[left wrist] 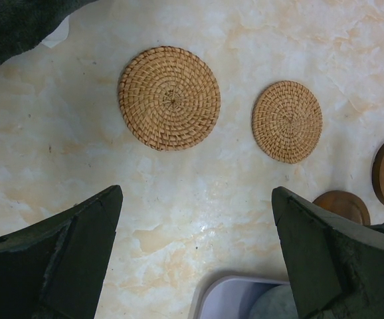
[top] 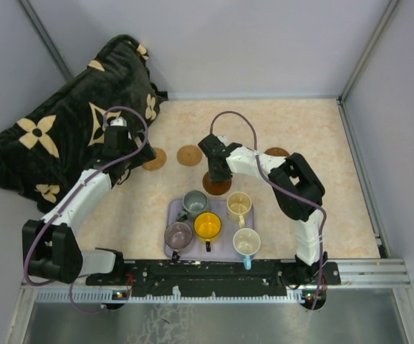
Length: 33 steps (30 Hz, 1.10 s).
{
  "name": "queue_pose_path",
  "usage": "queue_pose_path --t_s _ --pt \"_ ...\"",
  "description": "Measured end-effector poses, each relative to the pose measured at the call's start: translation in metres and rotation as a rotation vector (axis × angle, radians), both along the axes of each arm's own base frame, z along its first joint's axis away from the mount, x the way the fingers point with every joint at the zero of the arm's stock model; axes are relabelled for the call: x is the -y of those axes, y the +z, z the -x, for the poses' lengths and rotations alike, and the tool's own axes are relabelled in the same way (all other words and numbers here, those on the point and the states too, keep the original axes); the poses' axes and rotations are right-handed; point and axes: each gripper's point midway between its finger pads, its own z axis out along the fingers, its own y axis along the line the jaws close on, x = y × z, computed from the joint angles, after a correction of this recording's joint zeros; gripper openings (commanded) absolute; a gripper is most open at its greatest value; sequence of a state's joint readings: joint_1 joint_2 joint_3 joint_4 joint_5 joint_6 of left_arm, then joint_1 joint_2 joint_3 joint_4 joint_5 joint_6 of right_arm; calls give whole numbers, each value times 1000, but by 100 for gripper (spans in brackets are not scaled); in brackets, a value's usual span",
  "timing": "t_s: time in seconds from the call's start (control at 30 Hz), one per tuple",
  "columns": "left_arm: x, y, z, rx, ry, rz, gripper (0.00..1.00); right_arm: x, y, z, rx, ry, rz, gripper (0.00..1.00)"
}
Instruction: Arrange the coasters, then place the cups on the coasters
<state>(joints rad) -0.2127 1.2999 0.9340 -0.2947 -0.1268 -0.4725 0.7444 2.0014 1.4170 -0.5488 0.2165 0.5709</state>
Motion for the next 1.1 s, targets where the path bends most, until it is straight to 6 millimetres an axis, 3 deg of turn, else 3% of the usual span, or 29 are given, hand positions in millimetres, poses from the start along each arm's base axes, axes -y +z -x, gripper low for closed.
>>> queue_pose_path --t_s 0.27,0.73,0.9,1.1 --pt "0 -4 -1 -9 2 -4 100 14 1 -39 3 -65 20 29" --pt "-2 -16 -2 -39 9 -18 100 2 4 -103 47 -91 16 29" --pt "-2 -18 -3 -47 10 -21 100 -4 5 -118 61 -77 8 29" --pt "-4 -18 -3 -46 19 -28 100 -7 5 -119 60 -59 -12 30"
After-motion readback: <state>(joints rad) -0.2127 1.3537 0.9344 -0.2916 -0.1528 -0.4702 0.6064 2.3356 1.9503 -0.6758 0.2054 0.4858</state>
